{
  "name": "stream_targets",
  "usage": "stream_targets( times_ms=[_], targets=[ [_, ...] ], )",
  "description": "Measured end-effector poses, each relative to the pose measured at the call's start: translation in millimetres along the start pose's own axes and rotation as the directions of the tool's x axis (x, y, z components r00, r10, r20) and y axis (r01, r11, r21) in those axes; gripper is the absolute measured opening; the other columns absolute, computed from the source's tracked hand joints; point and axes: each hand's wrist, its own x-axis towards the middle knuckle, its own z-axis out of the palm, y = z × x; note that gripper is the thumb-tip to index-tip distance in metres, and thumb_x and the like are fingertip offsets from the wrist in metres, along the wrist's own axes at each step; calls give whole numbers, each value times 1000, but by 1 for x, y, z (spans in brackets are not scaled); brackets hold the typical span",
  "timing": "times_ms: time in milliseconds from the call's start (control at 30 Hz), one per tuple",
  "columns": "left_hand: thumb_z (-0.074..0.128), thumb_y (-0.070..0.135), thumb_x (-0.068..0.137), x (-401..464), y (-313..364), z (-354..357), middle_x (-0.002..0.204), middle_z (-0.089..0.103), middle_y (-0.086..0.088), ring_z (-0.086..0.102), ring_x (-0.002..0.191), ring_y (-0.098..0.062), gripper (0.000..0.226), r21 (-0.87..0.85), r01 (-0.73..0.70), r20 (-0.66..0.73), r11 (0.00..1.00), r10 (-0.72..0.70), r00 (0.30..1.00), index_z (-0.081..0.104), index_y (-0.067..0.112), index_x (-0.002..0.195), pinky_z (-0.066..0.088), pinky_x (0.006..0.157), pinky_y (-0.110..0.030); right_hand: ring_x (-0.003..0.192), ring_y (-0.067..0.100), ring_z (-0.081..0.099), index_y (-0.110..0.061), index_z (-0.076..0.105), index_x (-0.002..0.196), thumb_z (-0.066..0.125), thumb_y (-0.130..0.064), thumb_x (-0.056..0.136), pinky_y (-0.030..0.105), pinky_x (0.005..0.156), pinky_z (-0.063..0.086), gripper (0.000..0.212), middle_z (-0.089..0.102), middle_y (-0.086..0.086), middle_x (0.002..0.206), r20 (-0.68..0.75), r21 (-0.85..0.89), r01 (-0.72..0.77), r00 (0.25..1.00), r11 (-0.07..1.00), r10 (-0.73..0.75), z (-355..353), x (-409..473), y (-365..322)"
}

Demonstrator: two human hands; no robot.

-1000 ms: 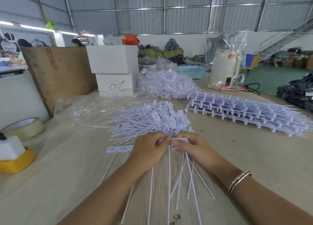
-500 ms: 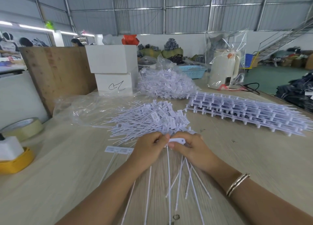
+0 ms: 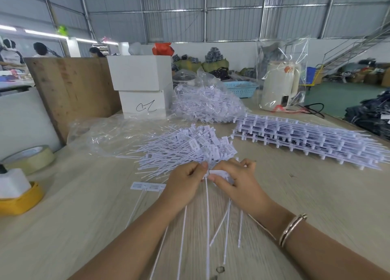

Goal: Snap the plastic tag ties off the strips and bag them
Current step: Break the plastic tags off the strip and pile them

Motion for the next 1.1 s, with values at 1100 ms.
stream_targets(
  times_ms=[1100],
  targets=[
    [48, 6, 94, -7, 3, 2, 116, 40, 2, 43, 94, 2, 30, 275, -342, 84, 899, 332, 940, 48, 12, 124, 36, 79, -5, 103, 11, 50, -39, 58, 87, 52, -33, 93, 40, 100, 29, 11, 59, -13, 95, 179, 156, -310, 943, 938, 281, -4, 3, -2]
  ],
)
